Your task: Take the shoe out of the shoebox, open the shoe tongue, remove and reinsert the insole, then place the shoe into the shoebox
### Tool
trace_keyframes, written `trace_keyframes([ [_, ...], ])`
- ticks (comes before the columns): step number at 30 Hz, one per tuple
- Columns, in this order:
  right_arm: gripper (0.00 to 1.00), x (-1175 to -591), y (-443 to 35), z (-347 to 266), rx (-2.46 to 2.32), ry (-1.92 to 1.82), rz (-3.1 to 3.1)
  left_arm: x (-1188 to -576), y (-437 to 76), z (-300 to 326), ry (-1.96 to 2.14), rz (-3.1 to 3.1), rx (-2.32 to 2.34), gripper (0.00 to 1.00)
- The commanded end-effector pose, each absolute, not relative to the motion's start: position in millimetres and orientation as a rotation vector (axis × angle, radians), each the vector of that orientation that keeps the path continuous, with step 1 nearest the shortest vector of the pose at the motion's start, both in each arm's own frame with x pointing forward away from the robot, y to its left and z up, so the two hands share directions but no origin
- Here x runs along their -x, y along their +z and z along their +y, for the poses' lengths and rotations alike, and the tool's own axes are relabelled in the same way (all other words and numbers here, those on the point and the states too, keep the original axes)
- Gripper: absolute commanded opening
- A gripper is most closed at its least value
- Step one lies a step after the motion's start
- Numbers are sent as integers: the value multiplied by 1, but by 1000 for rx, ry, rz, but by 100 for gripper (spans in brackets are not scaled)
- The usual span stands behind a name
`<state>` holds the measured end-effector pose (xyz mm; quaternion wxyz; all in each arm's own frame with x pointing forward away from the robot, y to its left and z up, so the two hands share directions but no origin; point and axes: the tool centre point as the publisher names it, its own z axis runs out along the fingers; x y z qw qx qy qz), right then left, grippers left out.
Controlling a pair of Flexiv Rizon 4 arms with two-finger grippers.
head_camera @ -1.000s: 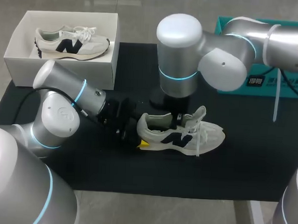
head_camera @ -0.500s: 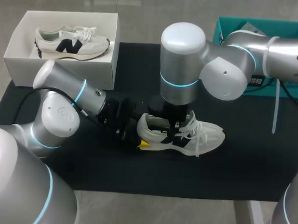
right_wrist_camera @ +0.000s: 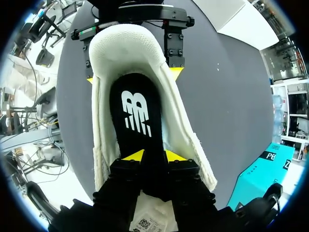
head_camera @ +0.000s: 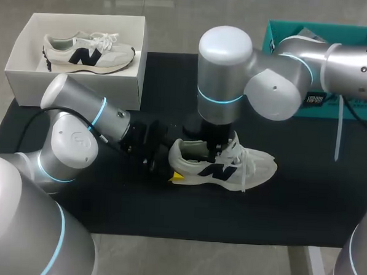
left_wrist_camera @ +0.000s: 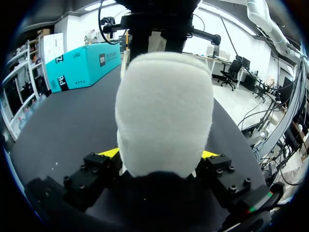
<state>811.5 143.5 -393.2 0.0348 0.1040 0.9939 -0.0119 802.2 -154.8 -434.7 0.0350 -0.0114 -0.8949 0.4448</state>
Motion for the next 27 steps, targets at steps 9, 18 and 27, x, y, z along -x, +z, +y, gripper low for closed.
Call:
trace_keyframes([
  [9,43,-825,-414,142,-321,-17,3096,-802,-438,-156,1365,-2750,36,0],
  [18,52,-822,-435,146,-306,19,3184,-802,-438,-156,1365,-2750,36,0],
  [27,80,-808,-456,148,-347,71,3338,-802,-438,-156,1365,-2750,36,0],
])
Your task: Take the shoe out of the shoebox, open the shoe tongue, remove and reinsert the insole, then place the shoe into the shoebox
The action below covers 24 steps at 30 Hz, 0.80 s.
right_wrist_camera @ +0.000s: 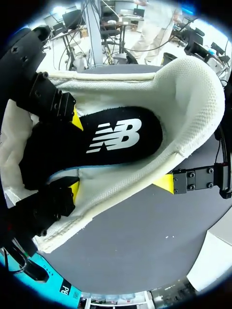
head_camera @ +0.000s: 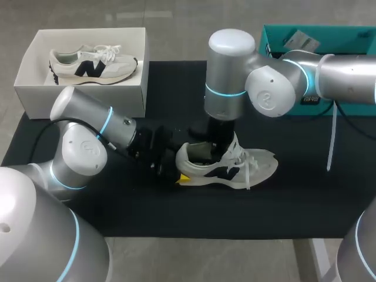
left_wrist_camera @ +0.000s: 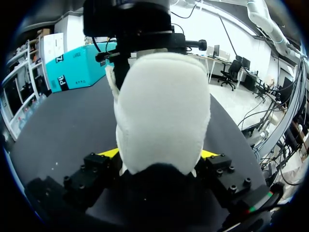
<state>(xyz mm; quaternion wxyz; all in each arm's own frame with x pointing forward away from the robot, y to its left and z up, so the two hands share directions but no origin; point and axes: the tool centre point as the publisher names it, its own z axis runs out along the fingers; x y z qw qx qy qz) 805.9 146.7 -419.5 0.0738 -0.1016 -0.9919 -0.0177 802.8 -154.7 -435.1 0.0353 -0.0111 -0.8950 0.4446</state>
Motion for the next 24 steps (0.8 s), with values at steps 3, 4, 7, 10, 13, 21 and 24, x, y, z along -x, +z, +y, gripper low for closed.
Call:
trace_keyframes([
  [3,74,-806,-459,147,319,-56,-2884,-802,-438,-156,1365,-2750,36,0],
  [4,64,-805,-461,147,323,-55,-2873,-802,-438,-156,1365,-2750,36,0],
  [7,40,-802,-468,148,334,-31,-2846,-802,-438,-156,1365,-2750,36,0],
  [10,12,-799,-474,147,350,-26,-2833,-802,-438,-156,1365,-2750,36,0],
  [13,0,-797,-477,147,363,-17,-2820,-802,-438,-156,1365,-2750,36,0],
  [21,0,-794,-466,139,404,-20,-2839,-802,-438,-156,1365,-2750,36,0],
  [24,0,-794,-452,134,429,-33,-2867,-802,-438,-156,1365,-2750,36,0],
])
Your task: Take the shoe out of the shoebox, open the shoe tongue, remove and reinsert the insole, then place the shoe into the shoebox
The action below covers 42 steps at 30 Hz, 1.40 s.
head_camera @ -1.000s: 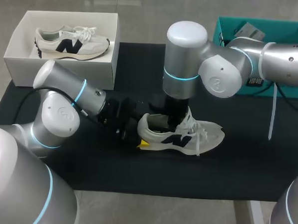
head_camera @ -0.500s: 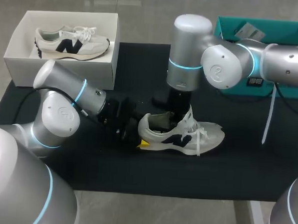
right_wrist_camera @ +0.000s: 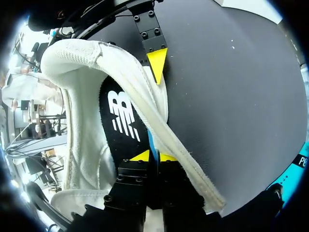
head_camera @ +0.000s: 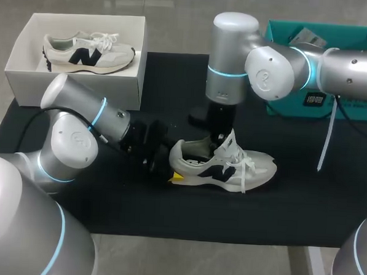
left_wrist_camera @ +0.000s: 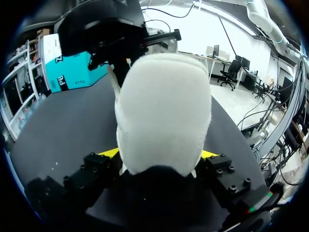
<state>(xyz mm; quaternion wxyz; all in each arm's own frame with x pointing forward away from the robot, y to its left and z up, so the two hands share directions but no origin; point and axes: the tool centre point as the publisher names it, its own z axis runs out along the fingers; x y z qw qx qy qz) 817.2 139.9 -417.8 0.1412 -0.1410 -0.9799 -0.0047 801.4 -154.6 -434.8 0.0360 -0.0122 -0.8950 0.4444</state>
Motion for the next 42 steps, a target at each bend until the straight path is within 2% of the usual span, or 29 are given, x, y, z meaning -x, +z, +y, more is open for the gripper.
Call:
trace_keyframes([
  [1,0,-794,-446,132,436,-33,-2878,-802,-438,-156,1365,-2750,36,0],
  [15,0,-798,-383,128,452,-25,-3035,-802,-438,-156,1365,-2750,36,0],
  [34,0,-795,-359,111,482,-156,-3121,-802,-438,-156,1365,-2750,36,0],
  [42,0,-791,-347,104,521,-427,-3185,-802,-438,-156,1365,-2750,36,0],
])
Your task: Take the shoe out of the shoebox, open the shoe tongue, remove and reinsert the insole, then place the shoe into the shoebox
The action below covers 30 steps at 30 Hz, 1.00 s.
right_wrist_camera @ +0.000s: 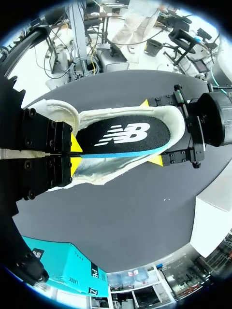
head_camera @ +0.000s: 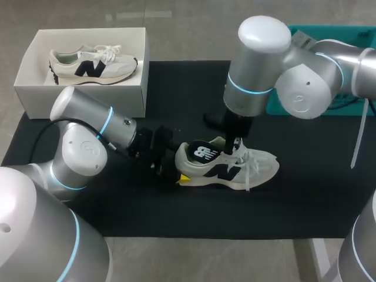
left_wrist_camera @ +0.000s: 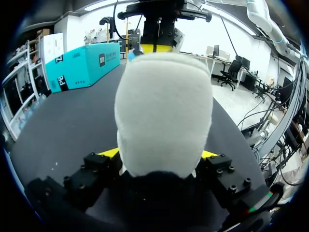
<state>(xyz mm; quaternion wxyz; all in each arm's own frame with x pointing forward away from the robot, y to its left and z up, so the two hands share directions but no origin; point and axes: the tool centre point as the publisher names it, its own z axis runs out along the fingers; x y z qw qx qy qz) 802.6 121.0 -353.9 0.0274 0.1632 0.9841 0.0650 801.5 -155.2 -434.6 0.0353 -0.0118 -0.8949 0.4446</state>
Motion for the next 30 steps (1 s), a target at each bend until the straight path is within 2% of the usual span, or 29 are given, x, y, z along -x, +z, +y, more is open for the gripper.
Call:
trace_keyframes([
  [1,0,-792,-346,105,-472,440,2944,-802,-438,-156,1365,-2750,36,0],
  [20,0,-849,-321,154,-230,848,2755,-802,-438,-156,1365,-2750,36,0],
  [30,0,-866,-313,176,-133,924,2720,-802,-438,-156,1365,-2750,36,0],
])
